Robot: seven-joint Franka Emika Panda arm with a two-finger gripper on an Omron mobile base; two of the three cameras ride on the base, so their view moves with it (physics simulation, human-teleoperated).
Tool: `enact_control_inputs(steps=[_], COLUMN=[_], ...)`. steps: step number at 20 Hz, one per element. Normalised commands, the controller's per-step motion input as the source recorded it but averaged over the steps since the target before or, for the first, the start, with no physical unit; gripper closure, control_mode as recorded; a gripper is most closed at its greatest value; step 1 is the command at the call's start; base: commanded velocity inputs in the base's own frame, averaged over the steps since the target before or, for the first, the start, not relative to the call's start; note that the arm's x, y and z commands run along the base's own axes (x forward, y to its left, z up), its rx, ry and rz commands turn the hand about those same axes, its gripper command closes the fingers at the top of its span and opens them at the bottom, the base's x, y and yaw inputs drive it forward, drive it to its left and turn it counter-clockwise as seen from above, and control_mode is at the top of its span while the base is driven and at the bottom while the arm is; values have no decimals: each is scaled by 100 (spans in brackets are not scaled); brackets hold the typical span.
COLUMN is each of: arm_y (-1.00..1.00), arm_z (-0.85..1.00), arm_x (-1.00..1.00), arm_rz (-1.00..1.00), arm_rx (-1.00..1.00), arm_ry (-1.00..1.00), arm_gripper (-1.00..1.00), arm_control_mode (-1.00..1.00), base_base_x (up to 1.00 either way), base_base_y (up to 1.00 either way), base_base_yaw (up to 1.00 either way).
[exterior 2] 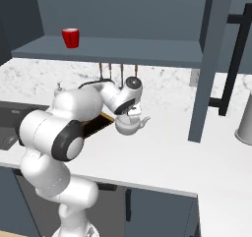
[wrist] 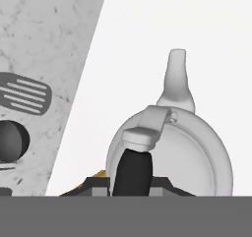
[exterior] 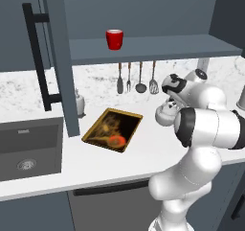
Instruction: Pick the kettle from the counter and place it on the tray. Then pick the mug from the cabinet and place it on the tray. Then close the cabinet doors.
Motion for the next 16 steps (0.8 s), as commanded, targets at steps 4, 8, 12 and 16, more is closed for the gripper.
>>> enact_control_inputs(steps=[4, 8, 12, 16], arm_y=[39, 31, 32, 47], arm_z=[22, 35, 26, 10], arm_x=[-3, 0, -1, 0], arm_rz=[-9, -9, -6, -3], arm_rx=[0, 0, 0, 0], arm_ry=[-4, 0, 0, 0], arm_gripper=[100, 100, 100, 100], arm_control_mode=[-100, -100, -100, -100], base_base_x=[0, 0, 0, 0], base_base_y=[0, 0, 0, 0], base_base_yaw=[0, 0, 0, 0])
